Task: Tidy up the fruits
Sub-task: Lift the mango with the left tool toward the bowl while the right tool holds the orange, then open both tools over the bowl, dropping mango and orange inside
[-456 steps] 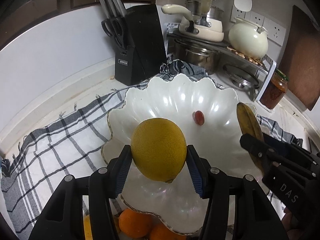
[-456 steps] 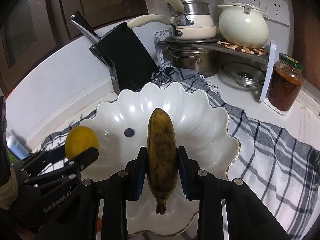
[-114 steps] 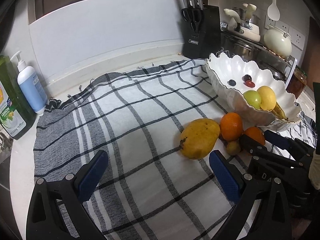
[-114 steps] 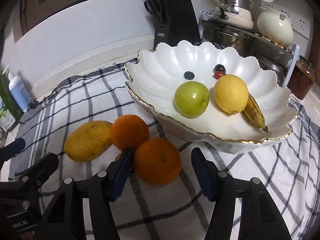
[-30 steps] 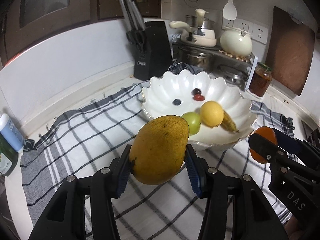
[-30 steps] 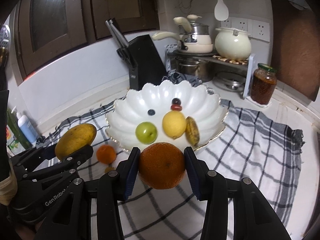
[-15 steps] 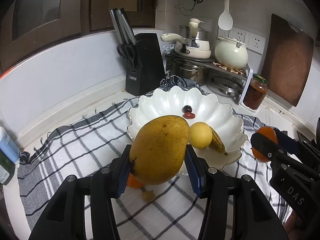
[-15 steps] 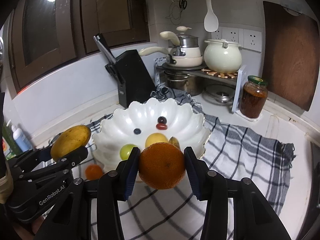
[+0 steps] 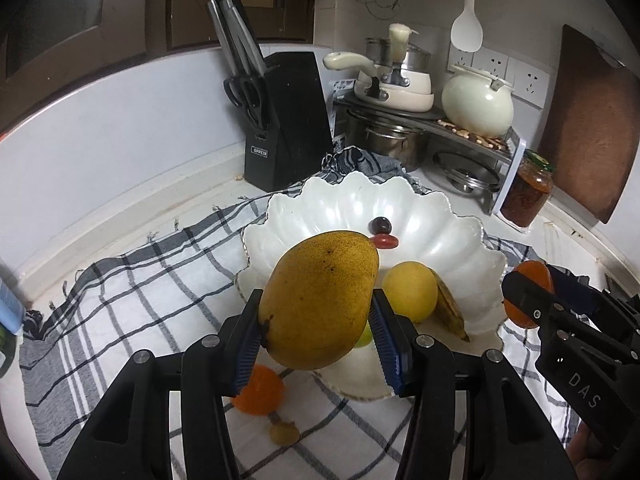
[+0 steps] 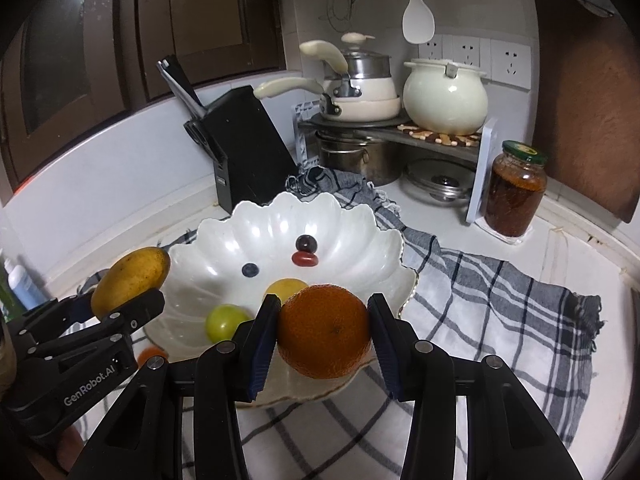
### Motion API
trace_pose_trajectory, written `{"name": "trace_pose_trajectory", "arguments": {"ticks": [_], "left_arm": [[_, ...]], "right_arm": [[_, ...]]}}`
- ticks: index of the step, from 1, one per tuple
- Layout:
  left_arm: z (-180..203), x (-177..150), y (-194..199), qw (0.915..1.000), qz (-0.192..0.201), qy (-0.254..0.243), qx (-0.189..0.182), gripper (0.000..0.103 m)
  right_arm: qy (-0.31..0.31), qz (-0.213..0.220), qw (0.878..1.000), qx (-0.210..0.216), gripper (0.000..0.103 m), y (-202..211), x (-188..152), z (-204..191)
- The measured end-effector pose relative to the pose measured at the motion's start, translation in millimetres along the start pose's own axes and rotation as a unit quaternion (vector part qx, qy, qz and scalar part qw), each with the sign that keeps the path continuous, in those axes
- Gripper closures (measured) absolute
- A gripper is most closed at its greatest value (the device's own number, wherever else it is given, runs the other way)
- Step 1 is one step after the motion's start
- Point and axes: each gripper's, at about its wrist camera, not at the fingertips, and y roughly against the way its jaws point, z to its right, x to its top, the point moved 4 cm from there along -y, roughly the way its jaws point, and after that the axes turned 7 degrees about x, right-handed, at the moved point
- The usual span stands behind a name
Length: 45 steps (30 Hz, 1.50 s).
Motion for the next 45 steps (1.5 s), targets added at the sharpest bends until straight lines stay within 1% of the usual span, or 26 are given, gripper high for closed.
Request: {"name": "trace_pose_trajectory", "arguments": {"ticks": [9,20,22,24,25,27,28,29,30,32,33,35,37,45], "left_arm": [[2.3,-1.0,-32.2,0.9998,-0.02,0.003,0.002,0.053],[5.1,-6.1,-58.0,0.9988,-0.05,0.002,0.002,0.052],[5.1,-6.2,-58.5,0.9988,-0.05,0.0,0.004,0.048],[4.3,-3.7,-54.2,0.9992,-0.038,-0.004,0.016,0.033],[3.6,-2.6,-53.1,0.9992,-0.034,-0.005,0.019,0.031],[1.8,-0.3,-50.3,0.9993,-0.03,-0.004,0.023,0.023],[0.8,0.0,-49.5,0.9992,-0.03,-0.003,0.026,0.02],[-0.2,0.2,-48.6,0.9991,-0.03,-0.002,0.031,0.014],[-1.5,0.2,-47.3,0.999,-0.029,0.001,0.034,0.012],[-3.3,-0.3,-45.3,0.9989,-0.031,0.007,0.034,0.009],[-4.6,-1.1,-43.9,0.9987,-0.033,0.009,0.038,0.005],[-5.8,-1.9,-40.0,0.9984,-0.031,0.012,0.046,0.002],[-7.1,-2.4,-33.1,0.9985,-0.025,0.014,0.046,0.002],[-17.5,-3.9,-2.4,0.9983,-0.017,0.024,0.05,0.0]], "right_arm": [[-0.001,-0.019,1.0,0.003,0.057,-32.7,-1.8,7.7],[-0.004,-0.05,0.999,0.008,0.056,-61.3,-7.3,13.8],[-0.004,-0.054,0.998,0.009,0.056,-63.8,-8.1,14.2],[-0.006,-0.056,0.998,0.007,0.054,-65.3,-8.5,15.7],[-0.006,-0.054,0.999,0.006,0.052,-64.4,-8.1,16.0],[-0.004,-0.046,0.999,-0.001,0.034,-61.5,-5.9,16.5],[-0.003,-0.041,0.999,-0.006,0.029,-59.1,-4.7,16.7],[-0.003,-0.035,0.999,-0.014,0.021,-55.7,-3.0,17.2],[-0.002,-0.031,0.999,-0.02,0.017,-53.1,-1.7,17.4],[-0.002,-0.024,0.999,-0.033,0.014,-48.5,1.3,18.2],[-0.003,-0.022,0.999,-0.038,0.011,-46.3,1.8,18.6],[-0.004,-0.019,0.999,-0.047,0.01,-41.1,3.7,19.7],[-0.006,-0.015,0.999,-0.051,0.01,-35.5,4.8,19.8],[-0.013,0.003,0.999,-0.048,0.01,-6.1,7.5,7.9]]}}
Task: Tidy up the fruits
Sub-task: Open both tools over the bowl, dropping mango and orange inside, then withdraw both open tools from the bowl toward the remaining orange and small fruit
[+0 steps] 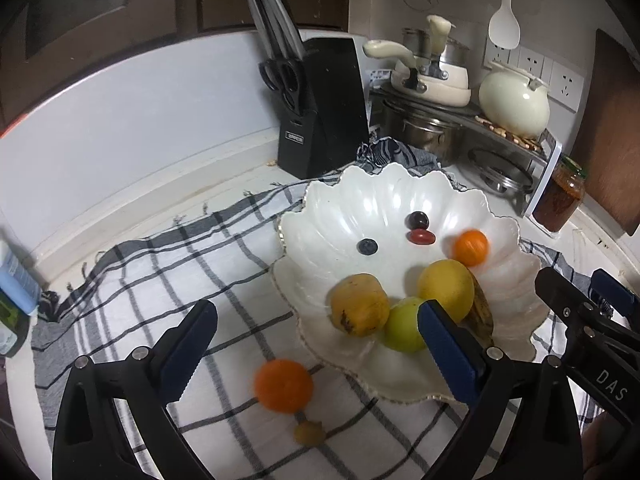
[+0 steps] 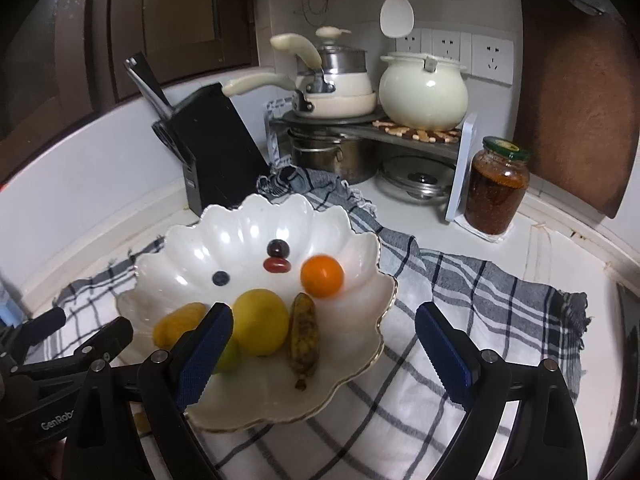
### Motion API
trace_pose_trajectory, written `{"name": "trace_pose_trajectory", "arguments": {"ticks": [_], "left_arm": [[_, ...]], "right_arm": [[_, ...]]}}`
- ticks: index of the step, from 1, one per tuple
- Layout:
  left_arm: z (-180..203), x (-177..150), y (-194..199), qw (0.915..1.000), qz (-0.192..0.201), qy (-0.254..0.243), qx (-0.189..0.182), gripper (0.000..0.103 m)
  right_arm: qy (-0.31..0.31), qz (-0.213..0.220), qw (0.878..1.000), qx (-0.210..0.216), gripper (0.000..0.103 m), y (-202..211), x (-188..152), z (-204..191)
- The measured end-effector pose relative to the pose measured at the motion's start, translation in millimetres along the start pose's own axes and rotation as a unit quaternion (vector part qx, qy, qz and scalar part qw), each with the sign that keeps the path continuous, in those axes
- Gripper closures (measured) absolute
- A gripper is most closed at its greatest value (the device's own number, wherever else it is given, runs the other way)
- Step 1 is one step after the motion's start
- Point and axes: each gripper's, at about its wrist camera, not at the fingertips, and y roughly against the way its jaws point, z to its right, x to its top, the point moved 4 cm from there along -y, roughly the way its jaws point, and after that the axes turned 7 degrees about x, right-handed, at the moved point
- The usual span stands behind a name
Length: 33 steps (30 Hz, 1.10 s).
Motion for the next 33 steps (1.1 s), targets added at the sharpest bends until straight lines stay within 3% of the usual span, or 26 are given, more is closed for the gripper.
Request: {"name": "trace_pose_trajectory", "arguments": {"ticks": [18,33], "left_arm": [[-33.8,-17.7,52.3,0.9995,0.026,0.018,0.004,0.0],[-35.1,-41.6,27.2,0.9998,-0.003,0.015,-0.008,0.0]], "right_arm": [[0.013,0.024,0.999,0.018,0.01,53.1,-14.8,-33.1],[0.004,0.017,1.0,0.007,0.01,43.8,-37.4,-33.5]]}}
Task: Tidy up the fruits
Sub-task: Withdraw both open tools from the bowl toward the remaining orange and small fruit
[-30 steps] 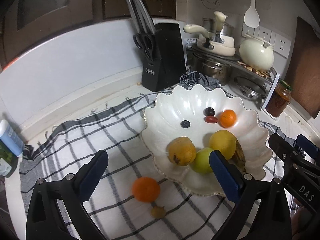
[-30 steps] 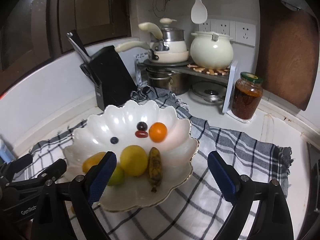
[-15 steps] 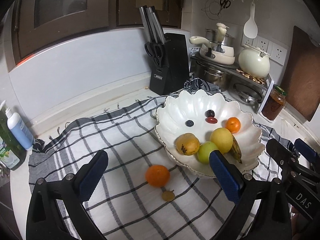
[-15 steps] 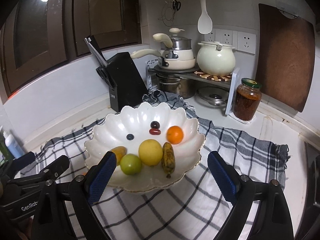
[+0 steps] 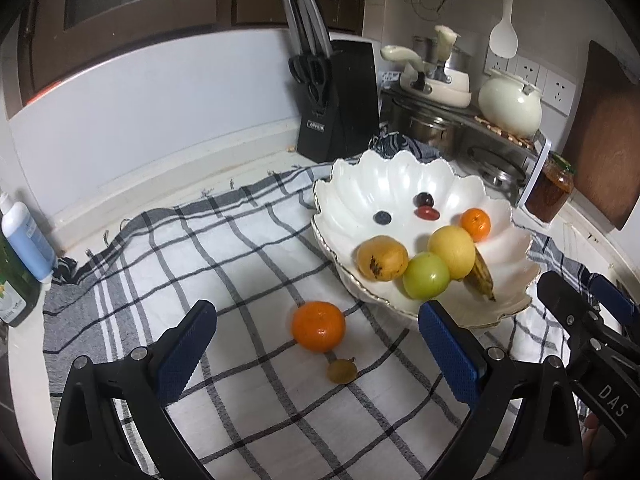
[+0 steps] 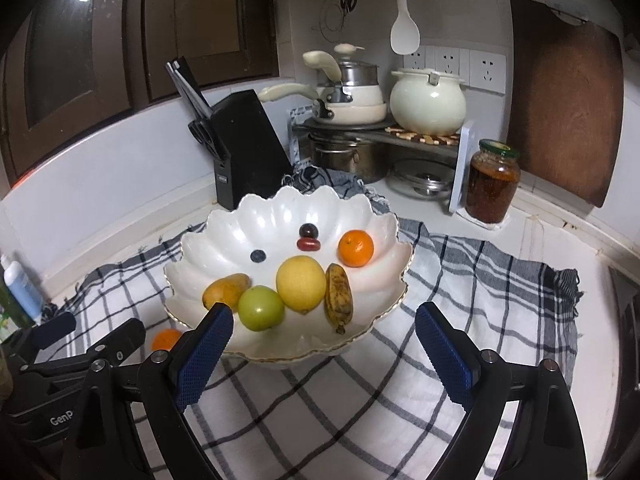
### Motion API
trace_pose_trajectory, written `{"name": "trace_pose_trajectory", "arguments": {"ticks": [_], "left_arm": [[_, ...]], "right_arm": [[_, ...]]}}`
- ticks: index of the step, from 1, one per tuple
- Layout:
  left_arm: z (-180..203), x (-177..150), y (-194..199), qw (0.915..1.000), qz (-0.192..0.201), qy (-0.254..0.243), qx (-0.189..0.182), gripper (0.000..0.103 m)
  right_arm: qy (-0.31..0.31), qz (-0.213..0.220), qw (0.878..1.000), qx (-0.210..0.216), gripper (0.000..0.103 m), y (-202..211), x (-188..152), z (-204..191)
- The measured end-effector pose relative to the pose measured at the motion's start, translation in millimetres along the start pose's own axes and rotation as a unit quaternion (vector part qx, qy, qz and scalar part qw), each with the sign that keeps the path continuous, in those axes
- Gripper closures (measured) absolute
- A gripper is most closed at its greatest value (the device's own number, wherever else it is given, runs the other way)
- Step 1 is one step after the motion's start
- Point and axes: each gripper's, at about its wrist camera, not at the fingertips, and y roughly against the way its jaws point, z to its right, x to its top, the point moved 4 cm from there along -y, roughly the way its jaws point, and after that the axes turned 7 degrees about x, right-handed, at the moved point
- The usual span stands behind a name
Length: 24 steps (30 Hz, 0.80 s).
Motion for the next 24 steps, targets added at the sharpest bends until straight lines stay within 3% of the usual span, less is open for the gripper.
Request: {"name": "trace_pose_trajectory", "arguments": {"ticks": [7,14,20,24], "left_arm": [[1.9,-8.5,-24.6,0.9999,-0.017,-0.005,0.001,0.002],[5.3,-17.5,-51.7,0.9991,-0.04,-0.015,0.004,0.018],[11.0,-23.5,-68.5,0.9983,-0.052,-0.025,-0.001,0.024],[16.9,-26.4,-77.2,0.9976,-0.059,-0.034,-0.007,0.037]], "right_arm": [[0.004,-0.002,1.0,-0.009,0.01,-13.9,-4.9,-0.4],[0.007,-0.015,1.0,-0.01,0.01,-34.0,-11.5,-0.4],[0.008,-0.019,1.0,-0.014,0.01,-45.0,-14.4,0.5],[0.008,-0.021,1.0,-0.018,0.01,-49.8,-15.7,2.5]]}}
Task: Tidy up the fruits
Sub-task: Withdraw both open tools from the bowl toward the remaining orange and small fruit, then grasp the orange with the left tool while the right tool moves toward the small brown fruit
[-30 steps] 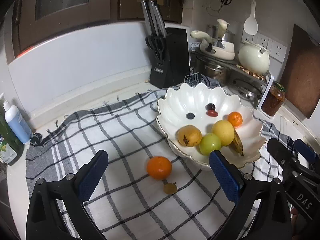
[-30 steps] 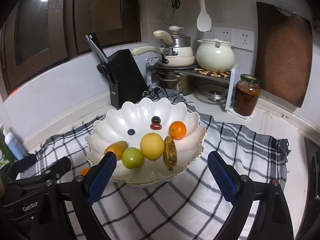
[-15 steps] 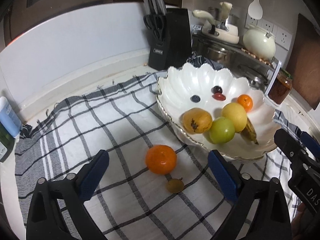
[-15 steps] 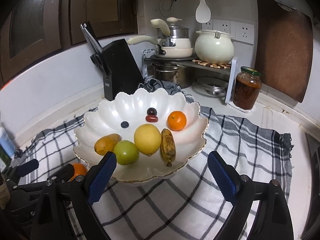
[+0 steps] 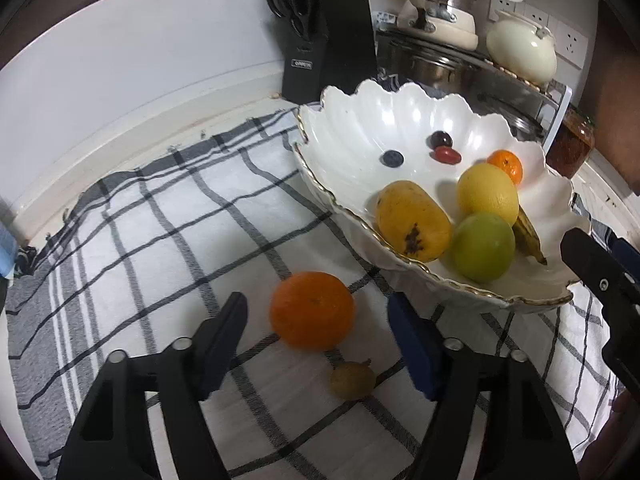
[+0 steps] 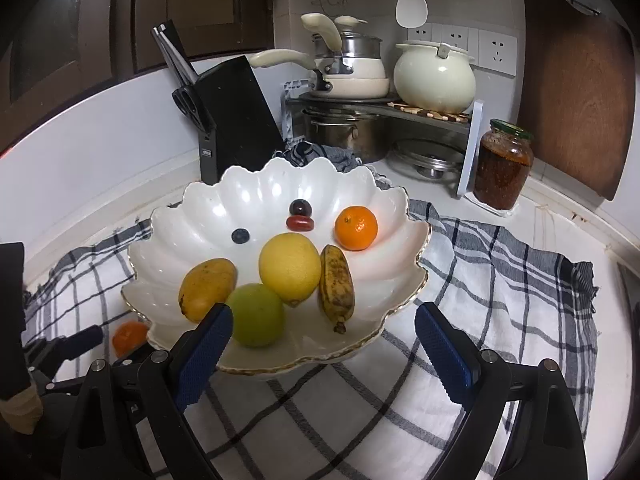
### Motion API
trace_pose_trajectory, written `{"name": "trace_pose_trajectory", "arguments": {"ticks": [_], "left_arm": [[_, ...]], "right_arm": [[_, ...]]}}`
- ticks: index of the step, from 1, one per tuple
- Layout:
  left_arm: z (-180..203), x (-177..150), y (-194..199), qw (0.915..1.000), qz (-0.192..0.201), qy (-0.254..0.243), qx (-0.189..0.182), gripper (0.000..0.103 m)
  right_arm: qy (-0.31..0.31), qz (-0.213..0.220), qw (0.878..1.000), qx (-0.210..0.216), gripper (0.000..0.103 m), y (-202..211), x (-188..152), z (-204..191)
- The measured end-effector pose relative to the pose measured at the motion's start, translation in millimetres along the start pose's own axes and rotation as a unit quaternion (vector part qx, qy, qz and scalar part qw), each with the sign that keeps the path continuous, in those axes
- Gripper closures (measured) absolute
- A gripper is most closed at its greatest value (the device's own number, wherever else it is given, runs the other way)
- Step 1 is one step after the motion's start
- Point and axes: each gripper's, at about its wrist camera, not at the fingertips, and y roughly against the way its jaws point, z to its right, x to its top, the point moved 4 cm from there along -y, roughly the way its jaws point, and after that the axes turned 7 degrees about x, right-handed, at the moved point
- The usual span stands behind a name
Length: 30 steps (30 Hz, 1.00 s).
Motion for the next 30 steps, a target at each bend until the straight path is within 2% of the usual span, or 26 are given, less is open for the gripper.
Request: {"name": "trace_pose_trajectory", "arguments": {"ticks": [2,5,9,12,22,30], "left_arm": [[2.1,-0.2,-3.5,1.0,-0.003,-0.003,-0.004,0.043],[4.2,0.3,-6.2,1.0,0.0,-0.009,-0.001,0.044],[3.1,1.3,-9.7,0.9999,0.003,-0.012,0.004,0.053],[0.2,0.1,-13.2,0.9999,0.0,-0.01,0.003,0.056],[-1.6,-2.6,-10.9,0.9999,0.003,-0.003,-0.011,0.058],[-17.5,-2.5,20.5,0.9996,0.026,0.007,-0.011,0.059]], "right_arm": [[0.0,-0.001,1.0,-0.001,0.01,-1.4,-0.2,1.0],[0.0,-0.002,1.0,-0.003,0.01,-1.9,-0.3,1.9],[0.006,-0.003,1.0,-0.006,0.01,-2.6,-1.2,1.0],[0.009,-0.006,1.0,-0.009,0.01,-3.7,-2.1,-0.5],[0.018,-0.003,1.0,-0.009,0.01,2.4,-2.4,-5.3],[0.016,0.01,1.0,0.0,0.01,18.6,0.6,-13.3]]}}
